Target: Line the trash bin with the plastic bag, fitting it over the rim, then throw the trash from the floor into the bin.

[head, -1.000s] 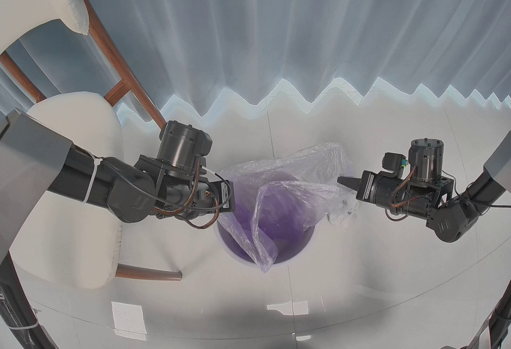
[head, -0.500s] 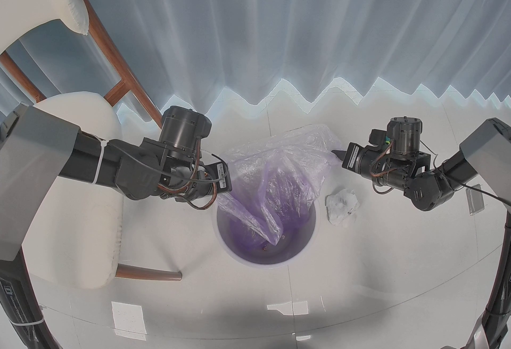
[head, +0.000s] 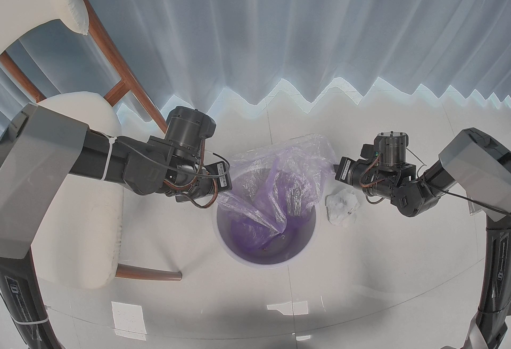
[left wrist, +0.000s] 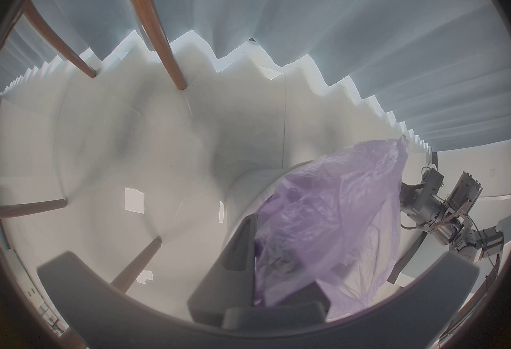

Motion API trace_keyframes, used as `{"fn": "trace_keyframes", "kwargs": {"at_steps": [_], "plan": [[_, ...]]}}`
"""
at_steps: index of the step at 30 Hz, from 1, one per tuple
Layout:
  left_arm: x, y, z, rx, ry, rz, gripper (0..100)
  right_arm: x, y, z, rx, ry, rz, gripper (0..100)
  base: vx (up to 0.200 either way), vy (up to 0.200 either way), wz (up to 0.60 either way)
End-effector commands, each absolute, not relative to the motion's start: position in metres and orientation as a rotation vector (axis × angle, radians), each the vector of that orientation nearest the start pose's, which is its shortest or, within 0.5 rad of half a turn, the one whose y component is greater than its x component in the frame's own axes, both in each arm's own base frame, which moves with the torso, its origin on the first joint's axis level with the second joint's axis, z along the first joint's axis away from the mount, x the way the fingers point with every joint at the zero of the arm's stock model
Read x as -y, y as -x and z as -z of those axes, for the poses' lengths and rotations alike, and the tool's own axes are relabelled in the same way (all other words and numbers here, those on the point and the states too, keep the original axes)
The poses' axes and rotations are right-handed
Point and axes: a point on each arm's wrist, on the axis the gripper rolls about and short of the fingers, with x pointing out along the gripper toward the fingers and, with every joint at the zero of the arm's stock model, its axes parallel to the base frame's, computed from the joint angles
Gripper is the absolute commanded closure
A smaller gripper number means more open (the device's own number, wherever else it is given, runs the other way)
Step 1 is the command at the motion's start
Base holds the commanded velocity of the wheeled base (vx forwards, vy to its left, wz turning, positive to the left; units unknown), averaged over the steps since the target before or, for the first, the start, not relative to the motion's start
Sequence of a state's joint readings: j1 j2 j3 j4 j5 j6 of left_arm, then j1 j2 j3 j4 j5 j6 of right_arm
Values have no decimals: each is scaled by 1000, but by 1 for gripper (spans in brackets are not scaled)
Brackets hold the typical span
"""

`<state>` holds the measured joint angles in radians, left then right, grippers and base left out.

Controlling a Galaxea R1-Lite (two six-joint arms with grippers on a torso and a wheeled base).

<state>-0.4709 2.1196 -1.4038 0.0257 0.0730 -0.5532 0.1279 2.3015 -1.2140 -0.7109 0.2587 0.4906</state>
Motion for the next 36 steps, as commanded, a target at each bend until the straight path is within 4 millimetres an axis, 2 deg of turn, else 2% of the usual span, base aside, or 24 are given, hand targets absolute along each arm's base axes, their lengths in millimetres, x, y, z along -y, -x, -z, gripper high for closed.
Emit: {"fn": "trace_keyframes", "kwargs": {"at_steps": [1, 6, 10, 11, 17, 25, 32, 36], "plan": [[187, -371, -123, -810, 318, 162, 100, -62, -440, -49, -503, -505, -271, 100, 0, 0, 0], [189, -376, -124, -792, 327, 166, 100, -59, -442, -45, -495, -504, -259, 100, 0, 0, 0], [189, -386, -127, -774, 340, 162, 100, -60, -443, -50, -473, -501, -266, 100, 0, 0, 0], [189, -393, -128, -762, 364, 150, 100, -62, -443, -53, -464, -499, -273, 100, 0, 0, 0], [190, -399, -122, -786, 361, 104, 100, -65, -445, -63, -439, -493, -287, 100, 0, 0, 0], [181, -407, -119, -768, 358, 54, 100, -64, -441, -59, -454, -492, -283, 100, 0, 0, 0], [179, -404, -111, -828, 328, 13, 100, -63, -436, -47, -493, -475, -273, 100, 0, 0, 0], [179, -403, -113, -823, 329, 13, 100, -62, -433, -44, -497, -478, -268, 100, 0, 0, 0]]}}
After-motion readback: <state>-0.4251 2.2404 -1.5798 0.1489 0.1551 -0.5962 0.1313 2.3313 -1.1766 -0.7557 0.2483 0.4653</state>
